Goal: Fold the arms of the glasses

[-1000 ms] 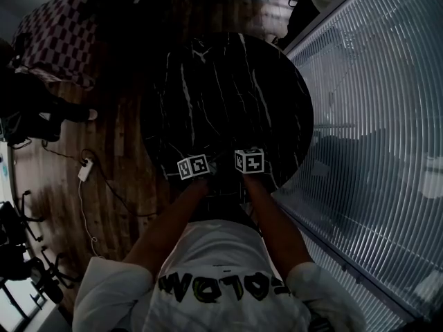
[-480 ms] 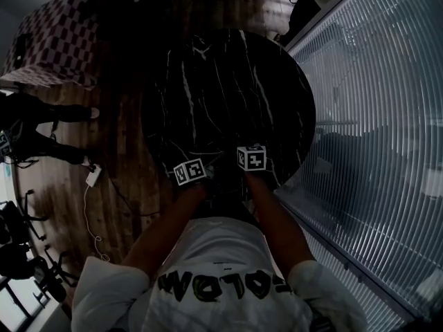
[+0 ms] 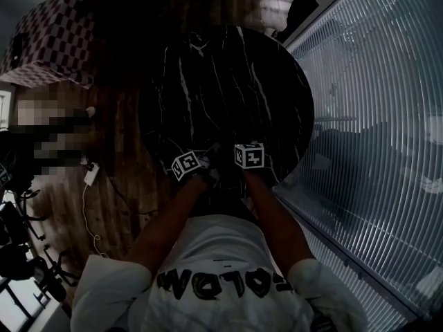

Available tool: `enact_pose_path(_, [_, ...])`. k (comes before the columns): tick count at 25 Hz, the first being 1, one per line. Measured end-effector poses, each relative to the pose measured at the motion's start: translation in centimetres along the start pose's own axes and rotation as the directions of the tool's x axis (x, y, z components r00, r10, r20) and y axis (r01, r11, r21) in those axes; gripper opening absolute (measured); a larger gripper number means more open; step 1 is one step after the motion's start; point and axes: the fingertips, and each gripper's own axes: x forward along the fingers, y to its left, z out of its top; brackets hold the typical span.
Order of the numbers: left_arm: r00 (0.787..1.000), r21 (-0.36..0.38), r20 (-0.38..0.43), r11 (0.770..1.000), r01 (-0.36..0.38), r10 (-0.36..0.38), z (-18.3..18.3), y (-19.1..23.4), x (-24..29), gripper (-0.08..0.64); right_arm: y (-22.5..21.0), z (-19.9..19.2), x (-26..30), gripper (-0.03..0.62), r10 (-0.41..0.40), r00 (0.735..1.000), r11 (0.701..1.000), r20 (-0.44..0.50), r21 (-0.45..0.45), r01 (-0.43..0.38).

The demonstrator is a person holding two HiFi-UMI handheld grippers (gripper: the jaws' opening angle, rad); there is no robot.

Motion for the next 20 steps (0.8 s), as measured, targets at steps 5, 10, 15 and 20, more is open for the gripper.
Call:
enact_pose_path(5, [1.000,-0.022,-0.009,1.000,0.005,-0.006,0.2,0.0,0.4,0.225,0.1,-0.3,0.2,0.005,0.006,1.000,1.000,-0.004,0.007,-0.006])
enact_pose_path(10, [1.000,-0.026,-0.023,1.000,0.008,-0.009,-0.1,0.0,0.8,0.225,0.5,-0.5,0.2,0.005,0.017,1.000,1.000,-0.006,0.003,-0.017])
enact_pose_path(15, [0.999,-0.021,-0.043,1.000,0.016,-0.017,-0.5,-0.2,1.4,0.225,1.0,-0.8,0.2,0.005,0.026,1.000,1.000,-0.014,-0.007,-0.026])
enact_pose_path(20, [0.998,-0.024,-0.052,0.999,0.034,-0.035,-0.5,-0.7,1.9,0.225,1.4,-1.2,0.1,0.005,0.032,0.999,0.999,-0.024,-0.012,-0.033])
